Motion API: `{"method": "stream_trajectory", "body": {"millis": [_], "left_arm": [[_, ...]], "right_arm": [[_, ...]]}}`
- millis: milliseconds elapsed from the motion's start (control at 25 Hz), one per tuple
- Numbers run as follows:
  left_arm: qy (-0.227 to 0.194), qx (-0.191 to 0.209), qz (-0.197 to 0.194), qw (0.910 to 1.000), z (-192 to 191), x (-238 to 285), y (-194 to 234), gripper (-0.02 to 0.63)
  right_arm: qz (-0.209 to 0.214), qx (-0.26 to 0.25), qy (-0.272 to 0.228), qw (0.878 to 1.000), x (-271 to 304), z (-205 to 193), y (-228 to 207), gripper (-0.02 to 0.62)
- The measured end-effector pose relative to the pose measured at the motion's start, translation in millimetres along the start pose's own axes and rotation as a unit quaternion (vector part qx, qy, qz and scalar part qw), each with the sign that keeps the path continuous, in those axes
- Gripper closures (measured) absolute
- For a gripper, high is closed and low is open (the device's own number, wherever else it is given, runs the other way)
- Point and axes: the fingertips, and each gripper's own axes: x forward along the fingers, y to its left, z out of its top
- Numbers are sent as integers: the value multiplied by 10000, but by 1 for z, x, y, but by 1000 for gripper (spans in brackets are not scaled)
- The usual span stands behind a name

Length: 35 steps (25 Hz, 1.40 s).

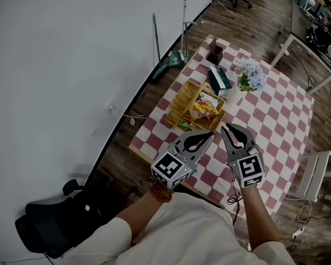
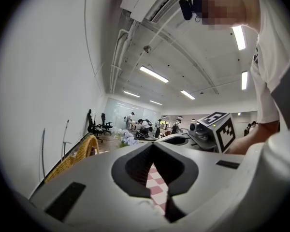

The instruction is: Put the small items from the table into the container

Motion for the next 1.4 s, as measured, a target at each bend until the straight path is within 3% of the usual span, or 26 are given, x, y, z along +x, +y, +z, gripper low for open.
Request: {"method": "stream_trajectory", "body": {"millis": [240,520,680,1000,1400], "left_arm": [[-113,61,-497,9987,9,16,-46,584],[-217,114,-1190,9926,24,32,-106,584],[-160,-47,-1479,9889,36,34,-141,584],[-180,46,-1966,9803,44,28,-195,584],[-159,-14,-2367,9715,43,27,-231,584]], "right_arm": [[-448,506,-330,9972,-63,10,-14,517],[-964,736,-460,9915,-127,16,-23,517],[-1146,851,-590,9880,-163,24,-20,520],[-1766,1178,-1102,9710,-235,35,-17,566],[-1895,1209,-1198,9670,-268,34,2,575]]}}
